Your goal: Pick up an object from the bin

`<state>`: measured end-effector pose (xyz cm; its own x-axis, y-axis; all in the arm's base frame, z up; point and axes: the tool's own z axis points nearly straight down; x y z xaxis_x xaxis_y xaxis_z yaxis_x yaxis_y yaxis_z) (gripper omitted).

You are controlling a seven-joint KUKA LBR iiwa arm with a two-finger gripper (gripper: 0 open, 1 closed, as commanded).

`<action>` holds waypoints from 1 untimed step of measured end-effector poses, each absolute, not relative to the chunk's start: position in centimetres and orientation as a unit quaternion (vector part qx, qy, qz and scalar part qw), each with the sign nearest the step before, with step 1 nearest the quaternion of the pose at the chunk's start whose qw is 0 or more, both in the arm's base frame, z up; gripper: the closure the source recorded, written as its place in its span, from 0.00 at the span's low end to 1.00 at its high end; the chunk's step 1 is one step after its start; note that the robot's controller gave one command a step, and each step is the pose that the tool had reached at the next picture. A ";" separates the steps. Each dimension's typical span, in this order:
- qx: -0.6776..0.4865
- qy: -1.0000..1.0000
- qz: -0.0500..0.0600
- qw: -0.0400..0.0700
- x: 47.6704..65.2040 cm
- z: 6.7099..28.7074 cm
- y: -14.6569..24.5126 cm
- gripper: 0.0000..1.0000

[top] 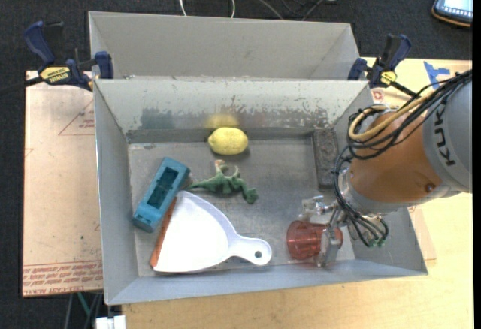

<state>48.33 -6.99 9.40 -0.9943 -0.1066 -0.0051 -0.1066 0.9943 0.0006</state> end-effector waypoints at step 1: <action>-0.053 0.999 0.000 0.003 48.3 9.4 -7.0 1.00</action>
Offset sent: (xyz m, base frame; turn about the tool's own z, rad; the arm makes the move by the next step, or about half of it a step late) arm 0.0126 0.0038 0.1727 0.0489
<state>48.33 -6.97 9.40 -0.9943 -0.1068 -0.0052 -0.1068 0.9943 0.0006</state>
